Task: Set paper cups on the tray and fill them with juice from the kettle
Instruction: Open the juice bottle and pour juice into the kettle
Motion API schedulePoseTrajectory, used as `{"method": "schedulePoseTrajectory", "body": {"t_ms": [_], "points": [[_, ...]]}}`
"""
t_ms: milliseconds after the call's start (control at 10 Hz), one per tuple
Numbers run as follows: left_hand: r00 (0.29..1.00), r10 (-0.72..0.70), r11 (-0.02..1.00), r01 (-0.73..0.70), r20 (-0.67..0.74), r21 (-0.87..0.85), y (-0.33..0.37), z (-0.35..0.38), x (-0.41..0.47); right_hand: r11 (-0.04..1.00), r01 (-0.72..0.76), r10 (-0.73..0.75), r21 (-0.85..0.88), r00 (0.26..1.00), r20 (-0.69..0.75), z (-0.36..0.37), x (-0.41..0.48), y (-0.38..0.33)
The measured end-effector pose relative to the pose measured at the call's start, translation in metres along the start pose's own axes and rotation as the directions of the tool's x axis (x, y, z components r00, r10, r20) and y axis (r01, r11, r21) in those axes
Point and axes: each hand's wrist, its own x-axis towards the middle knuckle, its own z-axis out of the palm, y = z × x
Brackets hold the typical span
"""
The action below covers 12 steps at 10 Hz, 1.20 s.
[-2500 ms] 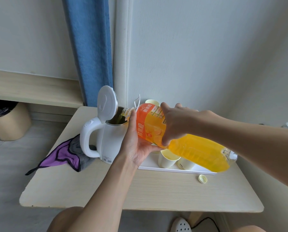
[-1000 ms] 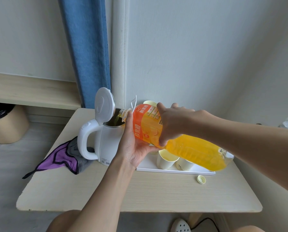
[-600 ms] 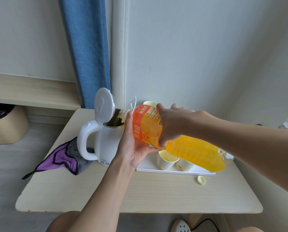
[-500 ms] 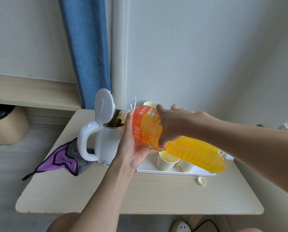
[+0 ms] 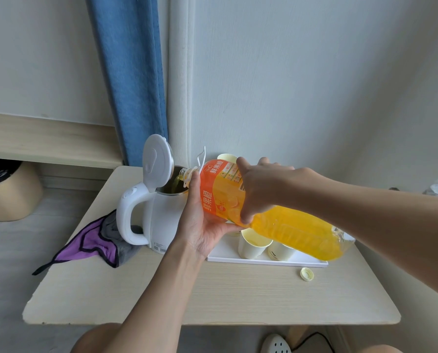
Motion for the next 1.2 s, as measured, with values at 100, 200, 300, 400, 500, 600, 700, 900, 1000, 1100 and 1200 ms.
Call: {"method": "schedulePoseTrajectory", "body": {"t_ms": [100, 200, 300, 400, 500, 600, 700, 900, 1000, 1100, 1200], "points": [[1.000, -0.001, 1.000, 0.001, 0.009, 0.003, 0.0002, 0.0007, -0.0009, 1.000, -0.002, 0.002, 0.001, 1.000, 0.001, 0.0000, -0.0004, -0.0005], [1.000, 0.004, 1.000, -0.004, 0.006, 0.000, 0.0000, 0.0002, -0.0003, 1.000, -0.005, 0.005, -0.004, 1.000, 0.001, -0.0004, -0.0006, -0.0006], [1.000, 0.002, 1.000, -0.002, 0.012, 0.003, 0.0002, 0.0002, 0.0000, 1.000, -0.004, 0.004, -0.007, 1.000, 0.000, -0.0013, -0.0010, -0.0003], [1.000, 0.006, 1.000, -0.006, 0.009, 0.006, 0.0003, 0.0011, -0.0010, 1.000, -0.010, 0.010, -0.009, 1.000, 0.001, -0.0012, -0.0007, -0.0009], [1.000, 0.005, 1.000, -0.005, 0.013, -0.004, 0.0001, 0.0015, -0.0015, 1.000, -0.008, 0.008, -0.010, 1.000, -0.002, -0.0010, 0.0001, -0.0015], [1.000, 0.005, 1.000, -0.005, 0.018, -0.008, -0.0005, 0.0017, -0.0012, 1.000, -0.009, 0.009, -0.016, 1.000, 0.001, -0.0016, -0.0006, -0.0009], [1.000, 0.008, 1.000, -0.008, 0.013, -0.013, -0.0011, 0.0017, -0.0012, 1.000, -0.009, 0.009, -0.022, 1.000, 0.000, -0.0019, -0.0013, -0.0005], [1.000, 0.009, 1.000, -0.009, 0.015, -0.019, -0.0007, 0.0027, -0.0016, 1.000, -0.009, 0.008, -0.024, 1.000, -0.006, -0.0033, -0.0009, -0.0009], [1.000, 0.009, 1.000, -0.009, 0.020, -0.022, -0.0011, 0.0017, -0.0007, 1.000, -0.011, 0.010, -0.026, 1.000, -0.007, -0.0033, -0.0006, -0.0018], [1.000, 0.012, 1.000, -0.012, 0.023, -0.023, -0.0006, 0.0015, 0.0001, 0.999, -0.013, 0.013, -0.030, 1.000, -0.005, -0.0037, -0.0006, -0.0026], [1.000, 0.008, 0.999, -0.007, 0.030, -0.031, -0.0001, 0.0030, -0.0007, 0.999, -0.016, 0.016, -0.033, 1.000, -0.004, -0.0044, -0.0009, -0.0025]]}}
